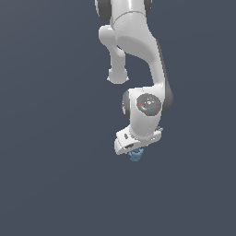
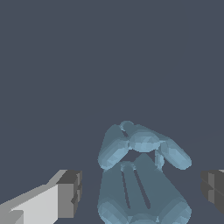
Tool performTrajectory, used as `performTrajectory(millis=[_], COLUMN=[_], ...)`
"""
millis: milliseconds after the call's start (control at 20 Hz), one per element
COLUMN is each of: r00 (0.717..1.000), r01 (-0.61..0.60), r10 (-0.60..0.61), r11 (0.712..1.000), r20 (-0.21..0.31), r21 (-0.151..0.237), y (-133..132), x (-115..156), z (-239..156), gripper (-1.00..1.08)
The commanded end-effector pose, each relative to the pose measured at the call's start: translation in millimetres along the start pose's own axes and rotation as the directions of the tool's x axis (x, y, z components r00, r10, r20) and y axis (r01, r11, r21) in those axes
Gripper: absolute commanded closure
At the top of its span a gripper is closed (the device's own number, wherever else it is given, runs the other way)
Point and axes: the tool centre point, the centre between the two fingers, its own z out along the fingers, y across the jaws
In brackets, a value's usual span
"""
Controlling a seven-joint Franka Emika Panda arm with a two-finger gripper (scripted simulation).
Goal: Pick up the object and move it to a goal position.
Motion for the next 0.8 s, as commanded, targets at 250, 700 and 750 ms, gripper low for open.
performTrajectory(millis=[250, 700, 750], r00=[1.000, 1.000, 1.000], r01=[0.002, 0.002, 0.002], r10=[-0.002, -0.002, -0.002], r11=[1.000, 1.000, 1.000], r20=[0.000, 0.000, 0.000], r21=[0.000, 0.000, 0.000], y=[-0.4, -0.3, -0.3], x=[0.8, 1.3, 1.3], z=[20.7, 19.7, 19.7], gripper=[-0.92, 1.08, 1.08])
